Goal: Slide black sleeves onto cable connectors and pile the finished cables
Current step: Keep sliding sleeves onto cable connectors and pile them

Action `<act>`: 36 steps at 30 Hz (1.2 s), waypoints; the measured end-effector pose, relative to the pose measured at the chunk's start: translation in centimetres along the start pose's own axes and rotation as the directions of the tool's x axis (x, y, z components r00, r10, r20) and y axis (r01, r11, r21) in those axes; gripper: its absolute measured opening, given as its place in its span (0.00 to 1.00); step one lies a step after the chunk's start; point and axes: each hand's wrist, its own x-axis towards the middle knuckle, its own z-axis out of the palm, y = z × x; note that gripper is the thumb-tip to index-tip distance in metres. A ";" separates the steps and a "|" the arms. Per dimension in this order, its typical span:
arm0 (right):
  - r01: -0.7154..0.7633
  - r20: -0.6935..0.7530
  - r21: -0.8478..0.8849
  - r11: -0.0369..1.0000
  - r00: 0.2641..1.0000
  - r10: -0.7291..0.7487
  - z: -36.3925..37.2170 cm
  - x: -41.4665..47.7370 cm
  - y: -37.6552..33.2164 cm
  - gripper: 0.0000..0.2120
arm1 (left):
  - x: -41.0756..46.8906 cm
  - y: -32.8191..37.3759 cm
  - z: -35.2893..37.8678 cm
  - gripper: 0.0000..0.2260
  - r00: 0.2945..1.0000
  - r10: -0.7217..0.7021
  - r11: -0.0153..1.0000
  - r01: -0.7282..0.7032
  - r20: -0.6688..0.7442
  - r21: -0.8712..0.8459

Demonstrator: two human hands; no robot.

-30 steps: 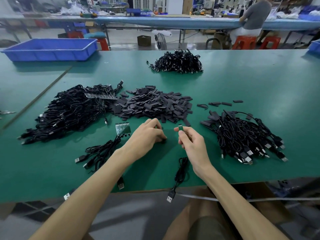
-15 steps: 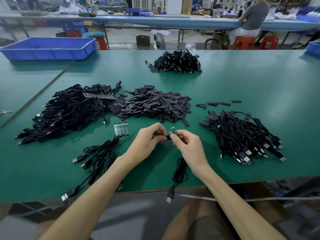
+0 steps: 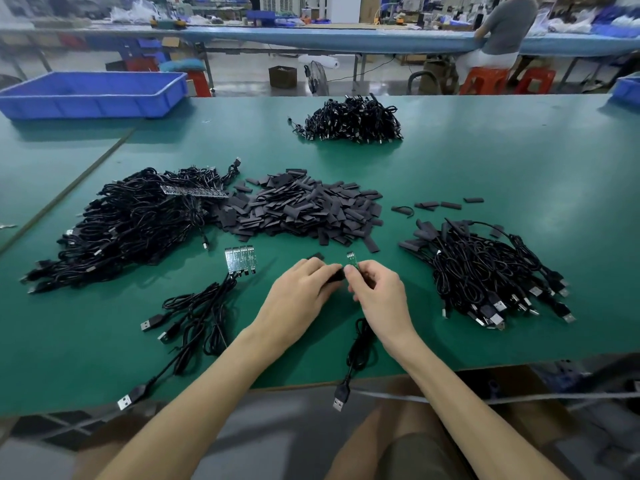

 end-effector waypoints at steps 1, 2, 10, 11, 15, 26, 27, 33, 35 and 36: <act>0.001 0.004 0.014 1.000 1.000 -0.001 0.0 0.0 0.1 0.11 | 0.0 0.1 0.0 0.13 1.000 0.000 1.000 0.000 -0.015 0.015; 0.002 0.011 0.030 1.000 1.000 -0.002 -0.1 0.1 0.1 0.10 | 0.0 0.0 -0.1 0.13 1.000 -0.009 1.000 0.009 -0.024 0.008; 0.008 0.104 0.055 0.998 0.994 -0.013 -0.4 -0.1 0.5 0.08 | 0.3 -0.6 -1.0 0.10 0.962 -0.272 0.905 0.250 -0.015 -0.343; 0.004 0.111 0.064 0.998 0.994 -0.011 -0.3 -0.1 0.4 0.07 | 0.4 -0.7 -1.0 0.11 0.951 -0.309 0.878 0.290 0.012 -0.380; 0.007 0.117 0.137 0.990 0.993 -0.024 -0.4 -0.3 0.2 0.06 | 0.5 -1.1 -1.1 0.10 0.911 -0.406 0.781 0.388 0.074 -0.490; 0.007 0.052 0.237 0.972 0.998 -0.020 -0.7 -0.5 -0.1 0.05 | 0.3 -1.1 -1.4 0.09 0.871 -0.478 0.670 0.447 0.117 -0.592; 0.004 0.047 0.243 0.970 0.999 -0.016 -0.7 -0.5 -0.1 0.05 | 0.3 -1.1 -1.4 0.08 0.872 -0.476 0.672 0.445 0.115 -0.592; -0.012 0.055 0.270 0.963 0.998 -0.003 -0.9 -0.7 -0.4 0.07 | 0.3 -1.0 -1.5 0.08 0.895 -0.436 0.724 0.411 0.094 -0.554; -0.022 0.060 0.278 0.960 0.998 0.006 -0.9 -0.7 -0.4 0.07 | 0.3 -1.0 -1.5 0.07 0.897 -0.434 0.733 0.406 0.083 -0.547; -0.026 0.062 0.278 0.960 0.998 0.009 -0.9 -0.7 -0.4 0.07 | 0.3 -0.9 -1.5 0.07 0.898 -0.433 0.735 0.403 0.078 -0.545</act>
